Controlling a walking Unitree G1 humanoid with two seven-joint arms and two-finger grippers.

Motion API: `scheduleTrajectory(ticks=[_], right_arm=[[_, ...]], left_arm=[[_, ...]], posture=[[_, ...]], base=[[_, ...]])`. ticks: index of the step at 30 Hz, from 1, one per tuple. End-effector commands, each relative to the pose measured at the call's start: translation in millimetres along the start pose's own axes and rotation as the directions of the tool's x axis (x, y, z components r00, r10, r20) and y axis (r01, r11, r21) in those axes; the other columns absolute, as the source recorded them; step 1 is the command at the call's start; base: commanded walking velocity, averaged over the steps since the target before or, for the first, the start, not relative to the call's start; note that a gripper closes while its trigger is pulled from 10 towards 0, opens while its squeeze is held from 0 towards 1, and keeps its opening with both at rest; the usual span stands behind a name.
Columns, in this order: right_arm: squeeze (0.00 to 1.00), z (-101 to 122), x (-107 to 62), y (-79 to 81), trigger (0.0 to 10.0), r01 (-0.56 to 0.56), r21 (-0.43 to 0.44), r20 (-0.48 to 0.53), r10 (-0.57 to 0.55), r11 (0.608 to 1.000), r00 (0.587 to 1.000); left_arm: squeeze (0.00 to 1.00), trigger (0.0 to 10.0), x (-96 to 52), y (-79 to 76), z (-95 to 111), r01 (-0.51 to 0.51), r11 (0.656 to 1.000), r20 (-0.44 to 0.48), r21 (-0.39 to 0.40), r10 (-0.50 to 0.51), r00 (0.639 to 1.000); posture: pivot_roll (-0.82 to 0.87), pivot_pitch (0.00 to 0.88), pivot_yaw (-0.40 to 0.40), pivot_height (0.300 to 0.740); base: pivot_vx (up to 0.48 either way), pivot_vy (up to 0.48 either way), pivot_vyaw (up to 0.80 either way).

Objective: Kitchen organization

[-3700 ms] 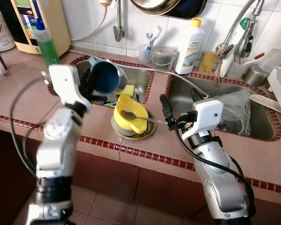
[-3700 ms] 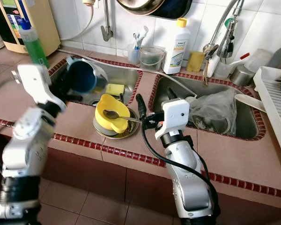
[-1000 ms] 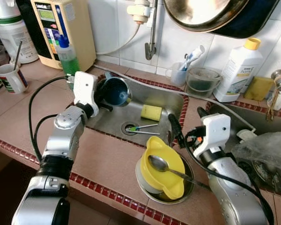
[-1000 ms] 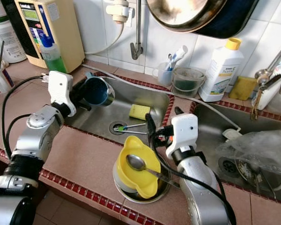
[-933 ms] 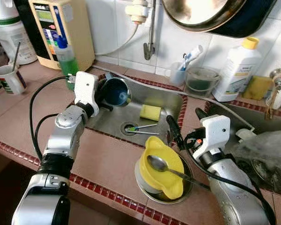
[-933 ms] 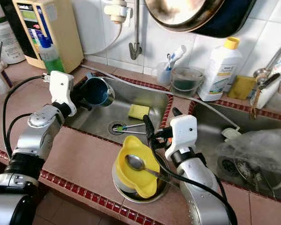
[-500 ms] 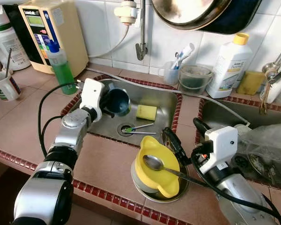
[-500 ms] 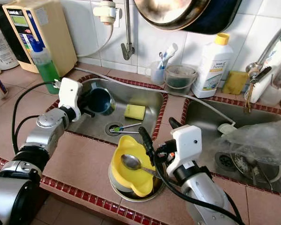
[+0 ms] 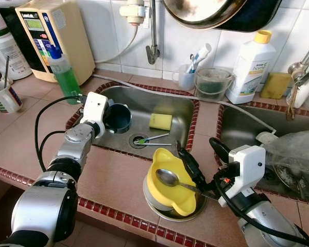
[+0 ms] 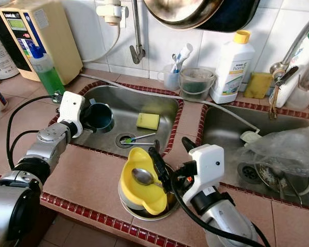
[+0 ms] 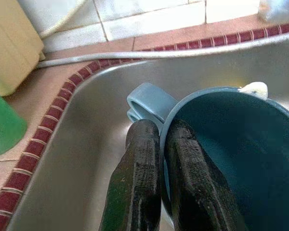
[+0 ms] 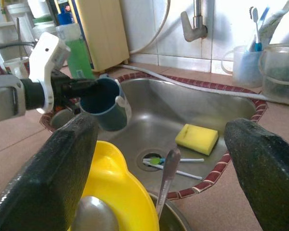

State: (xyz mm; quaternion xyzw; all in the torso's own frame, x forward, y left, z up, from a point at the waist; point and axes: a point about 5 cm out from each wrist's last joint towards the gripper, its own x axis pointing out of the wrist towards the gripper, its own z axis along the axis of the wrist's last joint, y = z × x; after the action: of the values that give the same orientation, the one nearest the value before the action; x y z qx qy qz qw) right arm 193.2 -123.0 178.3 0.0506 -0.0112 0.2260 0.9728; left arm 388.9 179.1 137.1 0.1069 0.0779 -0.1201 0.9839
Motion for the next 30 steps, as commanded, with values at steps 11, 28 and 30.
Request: scheduleTrajectory(ticks=[11, 28, 30], right_arm=[[0.0, 0.1, -5.8, 7.3, 10.0, -0.029, 0.029, -0.023, 0.03, 0.999, 0.999], [0.0, 1.5, -0.2, 4.8, 10.0, -0.007, 0.021, -0.006, 0.007, 1.0, 1.0], [0.0, 1.8, 1.2, 4.4, 10.0, -0.007, 0.021, -0.002, 0.007, 1.0, 1.0]], left_arm=[[0.0, 10.0, 2.4, -6.8, -1.1, 0.014, 0.998, -0.021, 0.057, -0.013, 1.0], [1.0, 10.0, 2.1, -7.9, -4.1, 0.071, 0.997, -0.05, -0.007, -0.072, 0.996], [1.0, 10.0, 2.0, -7.8, -4.2, 0.071, 0.997, -0.051, -0.007, -0.071, 0.996]], posture=[[-0.2, 0.069, 0.098, 0.74], [-0.19, 0.059, 0.103, 0.74], [-0.18, 0.054, 0.102, 0.74]], base=[[0.0, 0.0, 0.0], [0.0, 0.0, 0.0], [0.0, 0.0, 0.0]])
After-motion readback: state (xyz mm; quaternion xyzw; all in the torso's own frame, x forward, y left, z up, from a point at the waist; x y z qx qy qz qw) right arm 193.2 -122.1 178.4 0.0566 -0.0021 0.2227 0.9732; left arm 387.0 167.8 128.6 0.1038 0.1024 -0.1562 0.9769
